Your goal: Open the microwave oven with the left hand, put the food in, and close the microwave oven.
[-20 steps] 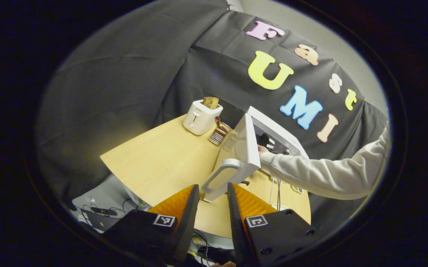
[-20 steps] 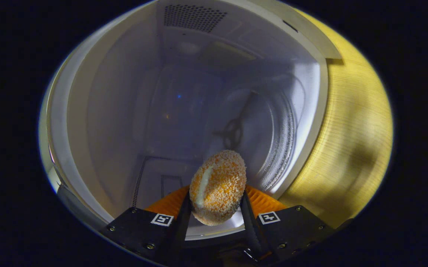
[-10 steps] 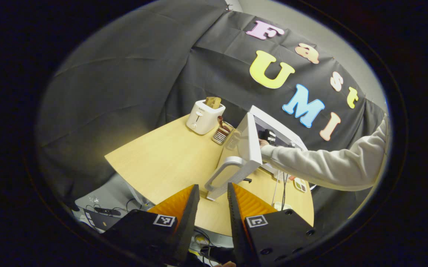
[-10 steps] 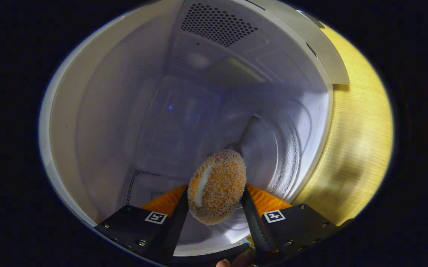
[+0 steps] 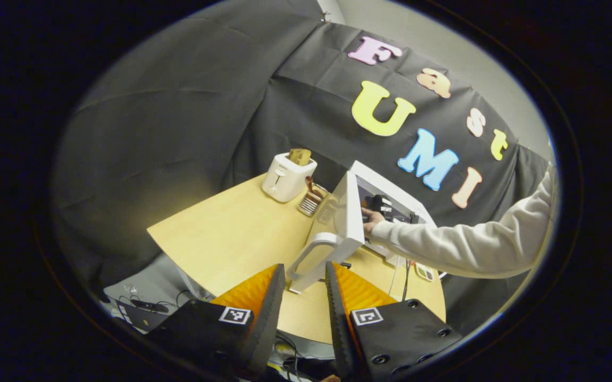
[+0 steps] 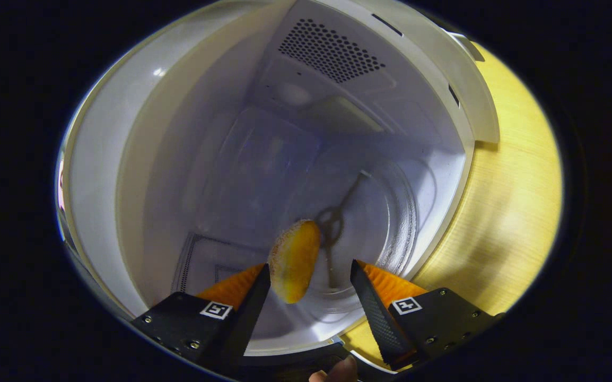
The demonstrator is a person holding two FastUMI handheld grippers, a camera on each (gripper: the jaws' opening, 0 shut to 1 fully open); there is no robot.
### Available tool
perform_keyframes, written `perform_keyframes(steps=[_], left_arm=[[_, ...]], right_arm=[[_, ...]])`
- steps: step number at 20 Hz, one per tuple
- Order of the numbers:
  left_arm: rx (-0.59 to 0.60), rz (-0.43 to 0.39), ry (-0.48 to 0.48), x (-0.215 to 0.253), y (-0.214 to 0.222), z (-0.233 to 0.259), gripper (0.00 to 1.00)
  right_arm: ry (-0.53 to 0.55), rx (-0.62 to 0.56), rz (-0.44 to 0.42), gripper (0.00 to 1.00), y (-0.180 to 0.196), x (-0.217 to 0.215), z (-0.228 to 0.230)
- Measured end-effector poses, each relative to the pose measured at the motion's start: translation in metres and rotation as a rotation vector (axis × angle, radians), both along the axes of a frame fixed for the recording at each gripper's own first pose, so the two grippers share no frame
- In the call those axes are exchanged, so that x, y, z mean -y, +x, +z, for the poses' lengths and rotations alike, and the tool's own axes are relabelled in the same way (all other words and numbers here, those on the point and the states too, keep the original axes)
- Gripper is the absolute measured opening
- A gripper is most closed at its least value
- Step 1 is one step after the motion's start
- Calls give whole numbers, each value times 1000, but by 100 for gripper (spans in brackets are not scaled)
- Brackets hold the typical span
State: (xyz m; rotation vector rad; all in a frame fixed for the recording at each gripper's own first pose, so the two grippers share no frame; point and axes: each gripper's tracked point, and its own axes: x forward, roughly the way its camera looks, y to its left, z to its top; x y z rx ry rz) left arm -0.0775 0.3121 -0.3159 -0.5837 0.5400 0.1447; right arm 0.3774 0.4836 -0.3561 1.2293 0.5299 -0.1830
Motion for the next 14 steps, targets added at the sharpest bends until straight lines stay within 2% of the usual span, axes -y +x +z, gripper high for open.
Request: perform_keyframes(steps=[5, 6, 7, 12, 13, 14], left_arm=[[49, 46, -21, -5, -17, 12, 61], [57, 50, -17, -8, -21, 14, 48], [62, 57, -12, -10, -25, 15, 54], [81, 87, -25, -14, -42, 22, 54], [86, 85, -22, -15, -44, 23, 48], [88, 84, -19, -15, -45, 25, 50]], right_arm=[[-20, -38, 27, 94, -19, 11, 4], [-10, -42, 38, 94, -22, 10, 6], [-4, -48, 34, 94, -25, 13, 8], [-2, -51, 54, 95, -36, 14, 14], [-6, -50, 69, 95, -44, 13, 18], [-7, -49, 82, 95, -50, 15, 21]])
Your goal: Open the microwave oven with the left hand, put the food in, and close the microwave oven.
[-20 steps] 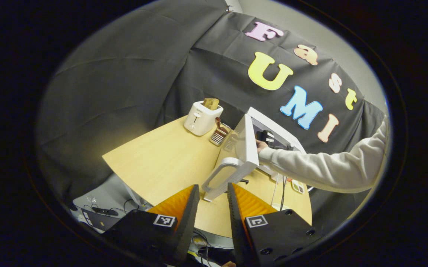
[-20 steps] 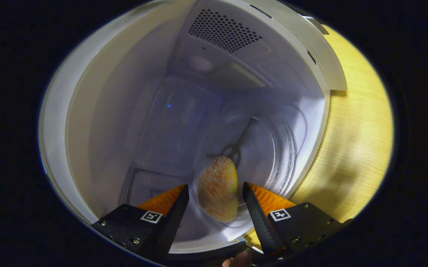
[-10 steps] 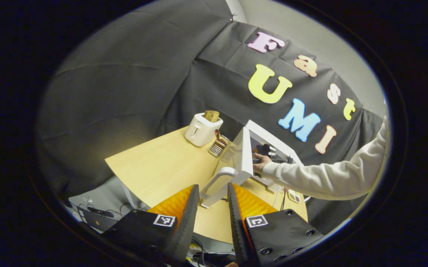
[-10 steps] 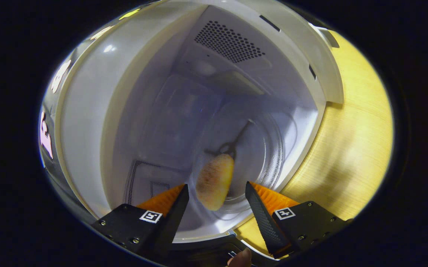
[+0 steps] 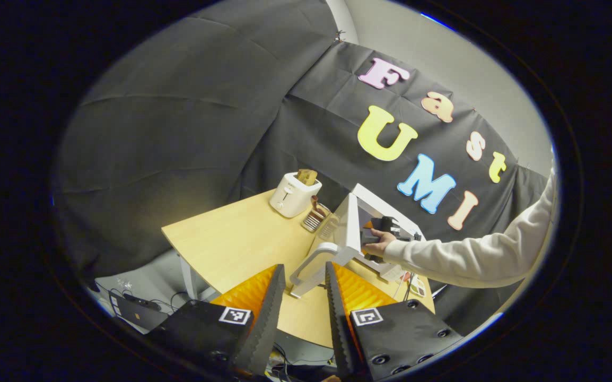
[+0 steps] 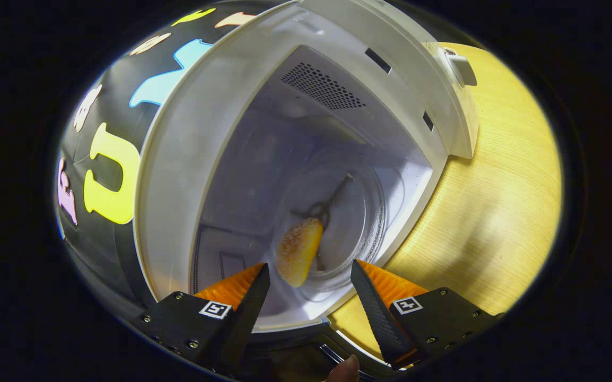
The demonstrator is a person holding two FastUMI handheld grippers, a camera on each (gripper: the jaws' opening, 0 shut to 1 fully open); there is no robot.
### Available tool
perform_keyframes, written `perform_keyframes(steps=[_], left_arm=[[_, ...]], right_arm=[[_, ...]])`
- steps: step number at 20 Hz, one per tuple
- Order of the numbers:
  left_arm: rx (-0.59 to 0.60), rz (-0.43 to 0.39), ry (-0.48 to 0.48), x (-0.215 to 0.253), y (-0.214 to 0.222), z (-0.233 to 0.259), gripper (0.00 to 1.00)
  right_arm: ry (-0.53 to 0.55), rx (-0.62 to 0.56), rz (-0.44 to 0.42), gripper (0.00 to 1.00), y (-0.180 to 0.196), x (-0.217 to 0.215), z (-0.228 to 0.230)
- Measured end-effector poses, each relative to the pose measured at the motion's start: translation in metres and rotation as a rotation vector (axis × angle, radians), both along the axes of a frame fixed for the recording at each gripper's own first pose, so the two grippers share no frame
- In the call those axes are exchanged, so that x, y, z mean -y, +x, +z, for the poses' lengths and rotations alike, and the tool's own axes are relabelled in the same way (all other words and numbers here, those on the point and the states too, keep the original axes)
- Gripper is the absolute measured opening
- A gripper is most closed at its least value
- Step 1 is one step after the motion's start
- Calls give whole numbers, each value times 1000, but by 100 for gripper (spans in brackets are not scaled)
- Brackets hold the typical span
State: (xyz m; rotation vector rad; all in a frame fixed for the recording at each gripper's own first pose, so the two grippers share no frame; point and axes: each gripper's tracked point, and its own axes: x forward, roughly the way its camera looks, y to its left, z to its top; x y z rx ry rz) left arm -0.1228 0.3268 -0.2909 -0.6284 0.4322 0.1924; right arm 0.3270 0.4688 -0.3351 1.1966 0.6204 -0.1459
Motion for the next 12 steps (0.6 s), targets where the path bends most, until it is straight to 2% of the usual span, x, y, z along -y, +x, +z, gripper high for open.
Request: perform_keyframes(steps=[4, 6, 7, 8, 9, 12], left_arm=[[16, -24, 36, 3, 0, 4, 61], [26, -47, 47, 6, 1, 5, 51], [33, -60, 42, 8, 1, 6, 55], [45, -71, 41, 10, 3, 7, 51], [58, -82, 41, 11, 4, 10, 55], [72, -125, 51, 17, 8, 5, 48]], right_arm=[[-7, 7, 85, 95, -40, 9, 7], [-58, 11, 130, 95, -63, 25, 5], [-70, 13, 138, 95, -72, 34, 5], [-76, 12, 150, 95, -82, 42, 6], [-83, 17, 167, 95, -91, 50, 9], [-178, 70, 224, 94, -114, 80, 21]])
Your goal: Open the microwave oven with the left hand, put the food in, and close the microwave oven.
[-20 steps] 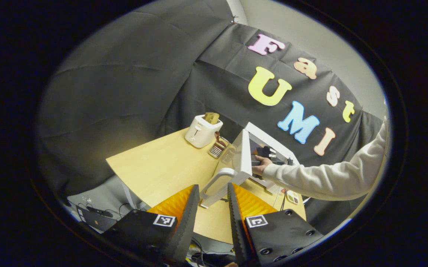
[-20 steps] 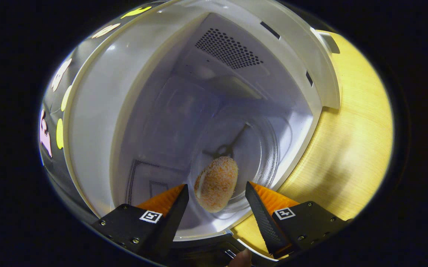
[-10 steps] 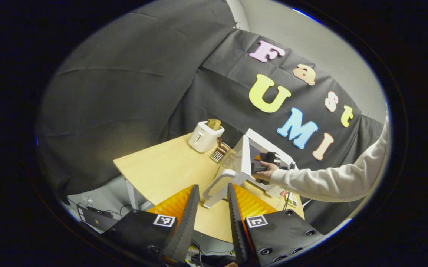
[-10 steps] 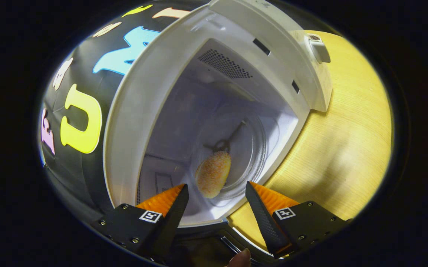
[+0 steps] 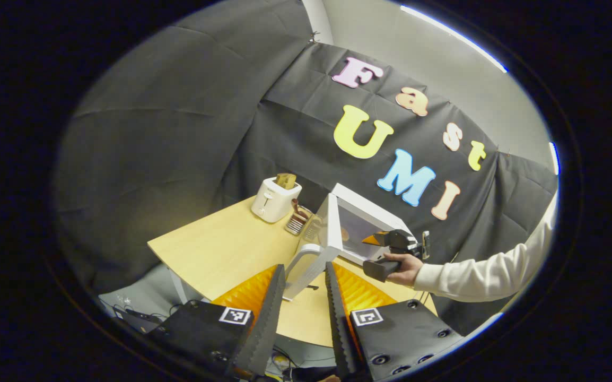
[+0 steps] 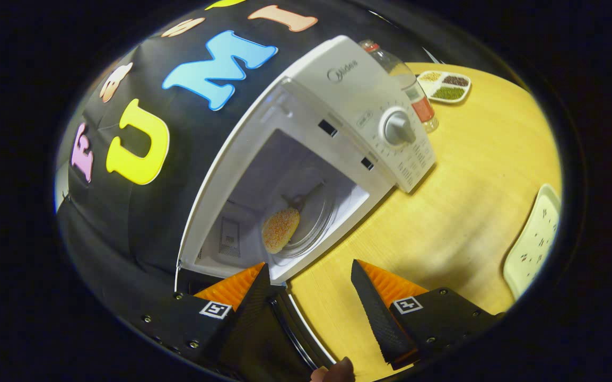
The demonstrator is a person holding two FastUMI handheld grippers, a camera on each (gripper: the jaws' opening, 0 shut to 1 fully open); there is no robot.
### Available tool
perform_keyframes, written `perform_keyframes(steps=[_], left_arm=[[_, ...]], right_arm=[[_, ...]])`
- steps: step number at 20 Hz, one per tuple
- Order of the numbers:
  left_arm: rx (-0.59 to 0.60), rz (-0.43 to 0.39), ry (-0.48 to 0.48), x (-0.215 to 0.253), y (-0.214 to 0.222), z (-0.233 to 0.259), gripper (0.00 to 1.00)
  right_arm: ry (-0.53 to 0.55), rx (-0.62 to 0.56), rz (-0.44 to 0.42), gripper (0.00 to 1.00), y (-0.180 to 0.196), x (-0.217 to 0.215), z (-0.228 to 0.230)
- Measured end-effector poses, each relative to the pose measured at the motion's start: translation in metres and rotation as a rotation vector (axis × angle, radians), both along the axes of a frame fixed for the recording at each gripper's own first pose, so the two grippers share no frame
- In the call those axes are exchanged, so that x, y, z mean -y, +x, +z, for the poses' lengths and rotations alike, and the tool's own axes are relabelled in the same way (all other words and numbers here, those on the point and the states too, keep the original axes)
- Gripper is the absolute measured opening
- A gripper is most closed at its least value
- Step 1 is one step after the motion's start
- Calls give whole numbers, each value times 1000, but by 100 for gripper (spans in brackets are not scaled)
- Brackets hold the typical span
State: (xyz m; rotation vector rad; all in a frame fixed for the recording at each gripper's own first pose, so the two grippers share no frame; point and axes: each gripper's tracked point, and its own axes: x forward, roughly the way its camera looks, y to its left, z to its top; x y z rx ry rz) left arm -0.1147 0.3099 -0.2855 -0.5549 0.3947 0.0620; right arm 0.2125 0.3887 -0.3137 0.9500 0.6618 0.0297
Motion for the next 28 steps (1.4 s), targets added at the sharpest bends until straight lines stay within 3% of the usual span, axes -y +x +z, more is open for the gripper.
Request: perform_keyframes(steps=[4, 7, 8, 13, 16, 17, 19, 20, 21, 24, 28], left_arm=[[-32, -44, 13, 1, 8, -15, 48], [-51, -47, 54, -2, 20, -19, 48], [-59, -42, 66, -2, 24, -19, 55], [-90, -2, 117, 18, 50, -17, 55], [-102, 10, 169, 31, 67, -10, 52], [-106, 24, 203, 29, 70, -8, 50], [-103, 26, 247, 27, 79, -9, 55], [-117, 25, 258, 22, 85, -15, 48], [-135, 13, 256, 19, 90, -24, 54], [-183, -56, 292, 2, 124, -62, 55], [-250, -183, 322, -7, 151, -121, 54]], right_arm=[[-174, 61, 176, 94, -41, 31, 9], [-441, 186, 344, 94, -65, 65, 19], [-532, 232, 410, 94, -74, 76, 23], [-876, 462, 645, 95, -134, 128, 41], [-987, 543, 757, 94, -178, 157, 36], [-986, 556, 781, 92, -191, 160, 32], [-982, 591, 784, 90, -210, 171, 38], [-1001, 599, 779, 90, -217, 177, 42], [-1012, 597, 781, 90, -227, 182, 45], [-1057, 591, 757, 90, -239, 190, 57], [-1056, 468, 705, 90, -242, 183, 53]])
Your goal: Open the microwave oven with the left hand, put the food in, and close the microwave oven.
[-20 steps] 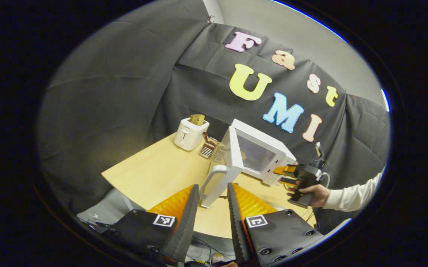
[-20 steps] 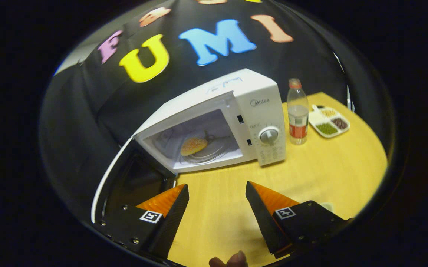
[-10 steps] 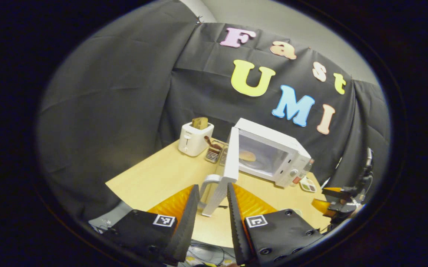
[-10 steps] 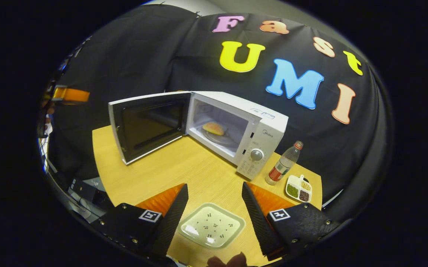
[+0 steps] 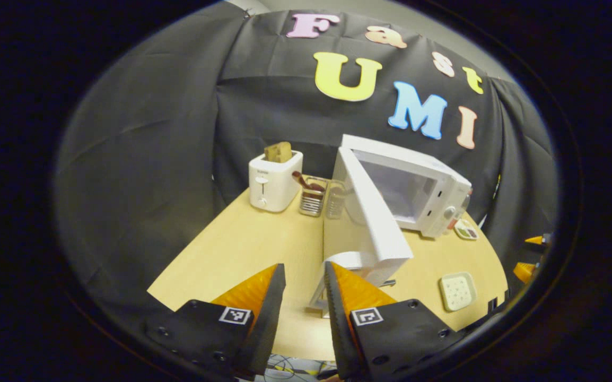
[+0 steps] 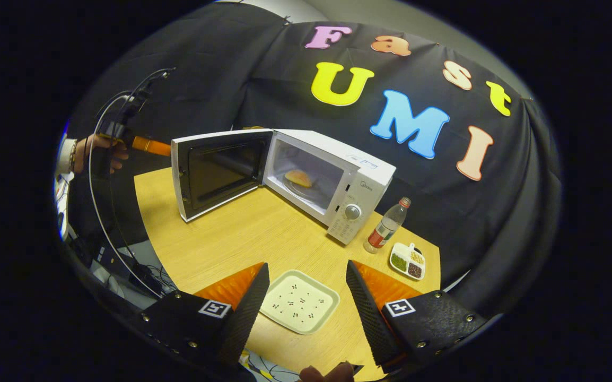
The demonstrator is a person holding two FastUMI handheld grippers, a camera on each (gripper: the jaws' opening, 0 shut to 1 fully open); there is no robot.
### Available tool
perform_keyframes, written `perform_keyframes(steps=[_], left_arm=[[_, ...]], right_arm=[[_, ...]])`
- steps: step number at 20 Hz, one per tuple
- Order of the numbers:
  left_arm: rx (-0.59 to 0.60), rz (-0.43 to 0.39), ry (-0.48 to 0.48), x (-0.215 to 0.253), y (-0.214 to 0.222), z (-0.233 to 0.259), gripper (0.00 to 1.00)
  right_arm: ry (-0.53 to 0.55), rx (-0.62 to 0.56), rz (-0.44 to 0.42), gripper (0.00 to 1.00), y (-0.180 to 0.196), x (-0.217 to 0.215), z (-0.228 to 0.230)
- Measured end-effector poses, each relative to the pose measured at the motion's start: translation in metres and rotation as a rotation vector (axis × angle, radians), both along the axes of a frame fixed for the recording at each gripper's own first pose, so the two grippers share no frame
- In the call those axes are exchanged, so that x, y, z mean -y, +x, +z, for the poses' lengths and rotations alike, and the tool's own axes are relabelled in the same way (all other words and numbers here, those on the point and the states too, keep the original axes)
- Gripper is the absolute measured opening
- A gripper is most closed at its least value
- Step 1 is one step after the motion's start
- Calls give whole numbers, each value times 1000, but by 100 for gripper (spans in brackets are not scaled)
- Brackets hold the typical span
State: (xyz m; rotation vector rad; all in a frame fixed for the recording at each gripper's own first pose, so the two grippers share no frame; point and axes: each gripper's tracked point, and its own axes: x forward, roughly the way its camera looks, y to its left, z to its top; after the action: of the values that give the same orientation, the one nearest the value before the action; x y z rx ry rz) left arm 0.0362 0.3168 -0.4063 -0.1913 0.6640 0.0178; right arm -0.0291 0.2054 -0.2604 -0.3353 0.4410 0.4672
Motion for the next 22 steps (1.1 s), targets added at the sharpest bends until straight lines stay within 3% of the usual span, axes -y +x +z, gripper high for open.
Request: perform_keyframes(steps=[6, 9, 10, 11, 16, 17, 18, 19, 22], left_arm=[[-23, -124, -109, 35, 19, -25, 62], [-13, -178, -141, 67, 37, -21, 62], [-9, -200, -150, 79, 43, -19, 48], [-9, -221, -157, 94, 48, -19, 48], [0, -304, -147, 160, 65, -8, 48], [-3, -305, -150, 172, 66, -6, 62], [-2, -314, -158, 185, 68, -3, 48], [-2, -326, -164, 197, 71, 0, 55], [8, -368, -151, 228, 89, 4, 55]], right_arm=[[5, -50, -80, 90, -1, -23, -2], [-28, -47, -124, 90, -1, -11, 3], [-18, -37, -140, 90, -2, -7, 8], [-6, -30, -162, 90, -3, 0, 13], [69, -22, -243, 90, -16, 40, 29], [75, -21, -258, 90, -20, 50, 30], [91, -16, -273, 90, -21, 58, 33], [107, -16, -294, 90, -25, 66, 35], [151, -33, -362, 90, -37, 86, 35]])
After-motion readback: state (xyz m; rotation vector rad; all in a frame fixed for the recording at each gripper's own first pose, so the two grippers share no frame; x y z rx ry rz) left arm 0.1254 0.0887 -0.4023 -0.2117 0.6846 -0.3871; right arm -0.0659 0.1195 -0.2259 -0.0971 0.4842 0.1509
